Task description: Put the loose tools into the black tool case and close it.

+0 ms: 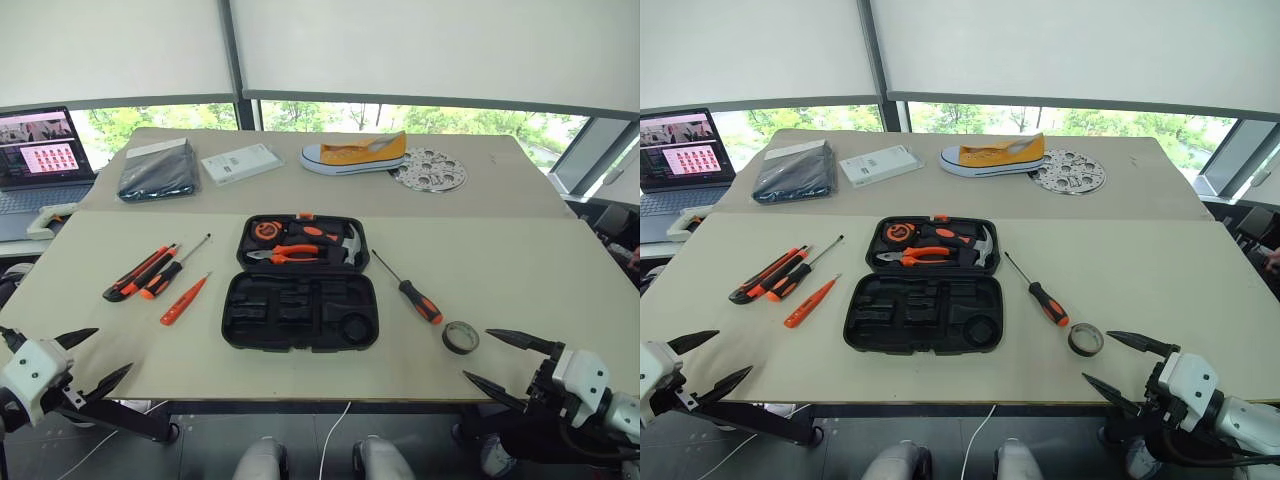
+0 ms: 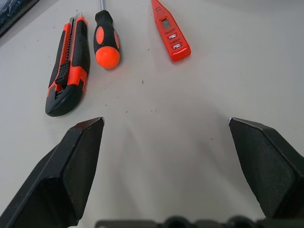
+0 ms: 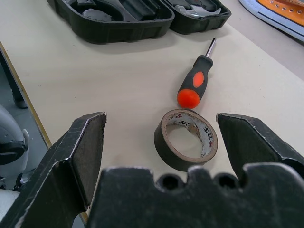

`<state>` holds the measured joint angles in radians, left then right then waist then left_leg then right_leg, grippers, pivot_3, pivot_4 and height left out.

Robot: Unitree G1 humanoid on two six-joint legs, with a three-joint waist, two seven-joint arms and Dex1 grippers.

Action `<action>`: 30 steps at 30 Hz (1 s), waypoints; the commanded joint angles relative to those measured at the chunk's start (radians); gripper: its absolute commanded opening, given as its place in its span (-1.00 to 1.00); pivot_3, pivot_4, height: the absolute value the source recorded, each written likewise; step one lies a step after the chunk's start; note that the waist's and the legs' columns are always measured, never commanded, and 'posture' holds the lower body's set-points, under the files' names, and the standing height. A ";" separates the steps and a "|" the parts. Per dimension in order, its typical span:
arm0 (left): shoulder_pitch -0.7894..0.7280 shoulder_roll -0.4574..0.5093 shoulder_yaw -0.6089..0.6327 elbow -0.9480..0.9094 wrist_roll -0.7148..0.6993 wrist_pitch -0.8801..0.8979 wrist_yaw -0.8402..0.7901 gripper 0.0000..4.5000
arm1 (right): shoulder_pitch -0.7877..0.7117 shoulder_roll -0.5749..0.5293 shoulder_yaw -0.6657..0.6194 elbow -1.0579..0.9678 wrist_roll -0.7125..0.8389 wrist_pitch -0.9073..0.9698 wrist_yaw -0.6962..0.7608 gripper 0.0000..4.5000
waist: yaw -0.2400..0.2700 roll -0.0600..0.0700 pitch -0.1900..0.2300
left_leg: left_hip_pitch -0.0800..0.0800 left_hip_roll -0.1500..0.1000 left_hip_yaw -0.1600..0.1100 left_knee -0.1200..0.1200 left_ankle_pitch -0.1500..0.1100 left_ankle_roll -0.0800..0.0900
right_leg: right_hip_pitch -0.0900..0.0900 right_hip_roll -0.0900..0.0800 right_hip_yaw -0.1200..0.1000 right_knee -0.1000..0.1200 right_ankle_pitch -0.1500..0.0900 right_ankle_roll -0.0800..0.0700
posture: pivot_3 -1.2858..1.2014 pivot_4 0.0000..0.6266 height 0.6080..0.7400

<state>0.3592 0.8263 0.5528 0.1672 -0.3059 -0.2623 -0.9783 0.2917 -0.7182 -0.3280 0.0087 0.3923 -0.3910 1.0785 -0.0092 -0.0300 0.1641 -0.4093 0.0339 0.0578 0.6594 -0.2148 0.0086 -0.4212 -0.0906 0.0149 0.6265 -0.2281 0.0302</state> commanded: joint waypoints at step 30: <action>-0.495 -0.012 -0.131 -0.141 -0.161 0.835 0.457 0.89 | -0.271 0.176 0.098 -0.202 0.154 0.163 -0.098 0.97 | 0.015 -0.007 -0.001 | 0.003 0.000 0.002 0.001 0.002 0.002 | 0.002 0.002 0.000 0.003 0.005 0.001 | 0.03 -0.52 1.00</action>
<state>-0.0965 0.7993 0.4748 -0.0189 -0.5146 0.5704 -0.5314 0.0258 -0.5443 -0.2155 -0.1824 0.5509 -0.1984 0.9770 0.0062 -0.0371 0.1626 -0.4065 0.0336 0.0599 0.6603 -0.2133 0.0102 -0.4200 -0.0881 0.0151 0.6297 -0.2200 0.0306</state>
